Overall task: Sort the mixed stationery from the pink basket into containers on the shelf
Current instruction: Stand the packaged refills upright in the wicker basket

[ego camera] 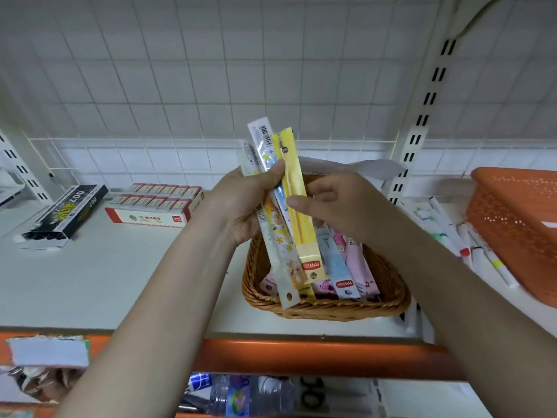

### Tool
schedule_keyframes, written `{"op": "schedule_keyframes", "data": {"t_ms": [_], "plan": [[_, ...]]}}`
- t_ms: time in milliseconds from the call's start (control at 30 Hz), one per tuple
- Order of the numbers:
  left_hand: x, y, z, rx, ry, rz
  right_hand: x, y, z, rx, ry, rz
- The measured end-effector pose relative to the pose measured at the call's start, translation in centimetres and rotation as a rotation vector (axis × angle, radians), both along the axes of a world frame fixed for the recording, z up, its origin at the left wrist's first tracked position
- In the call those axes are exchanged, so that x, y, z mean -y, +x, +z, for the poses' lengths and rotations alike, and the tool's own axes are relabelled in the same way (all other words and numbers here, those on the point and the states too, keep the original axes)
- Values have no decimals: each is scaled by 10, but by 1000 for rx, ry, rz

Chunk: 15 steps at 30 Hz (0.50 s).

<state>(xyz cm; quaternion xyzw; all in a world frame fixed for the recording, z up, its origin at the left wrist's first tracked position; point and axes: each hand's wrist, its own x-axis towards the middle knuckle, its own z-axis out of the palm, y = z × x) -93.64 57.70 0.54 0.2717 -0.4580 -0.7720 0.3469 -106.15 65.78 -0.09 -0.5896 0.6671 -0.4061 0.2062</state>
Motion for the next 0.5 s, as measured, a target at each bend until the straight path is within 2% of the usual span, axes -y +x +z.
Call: {"op": "schedule_keyframes", "data": {"t_ms": [100,233,333,500], "plan": [[-2,-5,2,23,-26,-29,-2,6,-4,91,-14,0],[0,-6,2,-37,25,-60,-6,-8,2,243,91,-47],[4,-5,0,-26,31,25,-12,-25,9,348,138,-60],[-3,-10,1,193,-260,28,-22,-28,7,173,203,39]]}}
